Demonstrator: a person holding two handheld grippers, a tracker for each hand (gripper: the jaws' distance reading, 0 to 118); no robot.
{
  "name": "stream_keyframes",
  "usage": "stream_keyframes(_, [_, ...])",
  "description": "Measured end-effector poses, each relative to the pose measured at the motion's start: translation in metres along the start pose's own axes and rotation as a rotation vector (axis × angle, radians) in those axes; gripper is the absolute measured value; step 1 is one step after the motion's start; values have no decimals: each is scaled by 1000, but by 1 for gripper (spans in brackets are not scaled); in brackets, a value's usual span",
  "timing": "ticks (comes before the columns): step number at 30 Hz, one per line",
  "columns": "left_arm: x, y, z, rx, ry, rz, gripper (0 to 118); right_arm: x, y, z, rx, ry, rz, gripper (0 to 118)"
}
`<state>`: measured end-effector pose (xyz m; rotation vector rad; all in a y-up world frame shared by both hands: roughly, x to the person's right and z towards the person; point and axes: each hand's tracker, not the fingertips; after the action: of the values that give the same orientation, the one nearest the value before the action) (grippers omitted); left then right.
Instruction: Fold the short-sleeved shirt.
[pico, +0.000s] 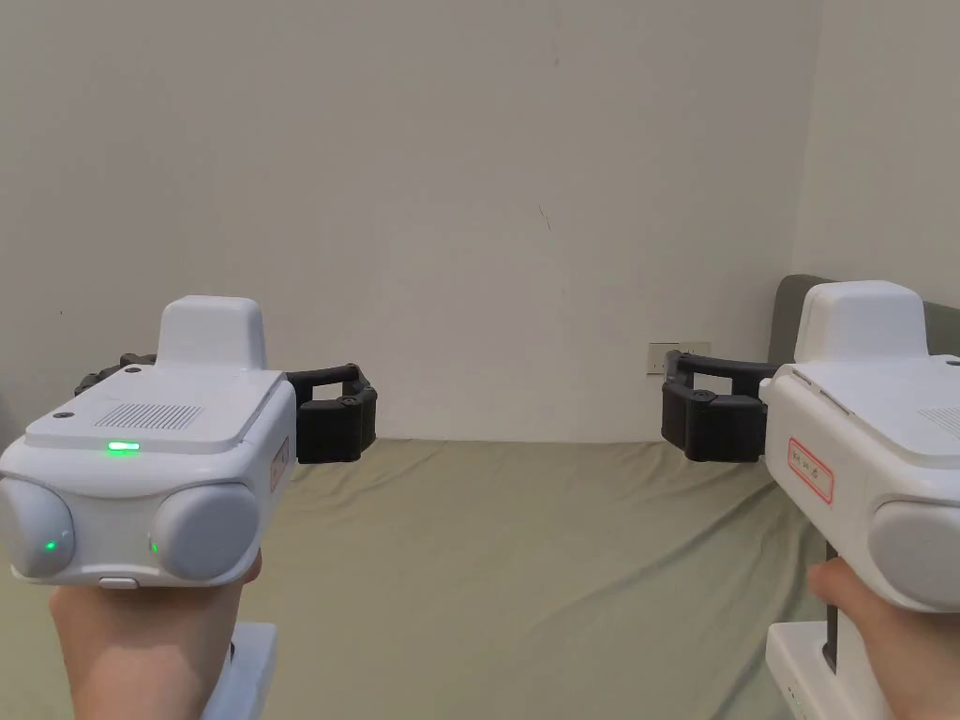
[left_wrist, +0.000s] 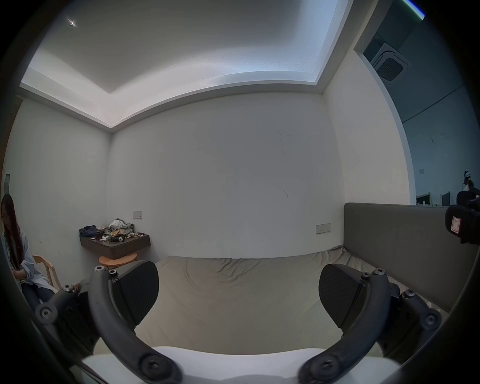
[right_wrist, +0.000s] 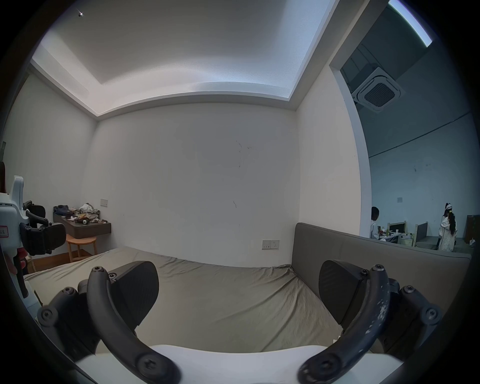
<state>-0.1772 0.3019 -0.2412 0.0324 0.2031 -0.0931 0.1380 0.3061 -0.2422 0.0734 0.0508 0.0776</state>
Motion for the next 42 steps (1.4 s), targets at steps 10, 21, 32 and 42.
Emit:
stream_keyframes(10, [10, -34, -35, -106, -19, -18, 118, 1, -35, -33, -95, -8, 4, 118])
stream_keyframes(21, [38, -218, -162, -567, -41, 45, 118, 9, -209, -155, -540, -11, -50, 118])
stream_keyframes(32, [85, -432, -184, -939, -44, 22, 118, -6, -462, -181, -983, 83, 49, 118])
stream_keyframes(42, [82, -457, -161, -891, -37, 44, 118, -2, -476, -166, -968, 67, -7, 118])
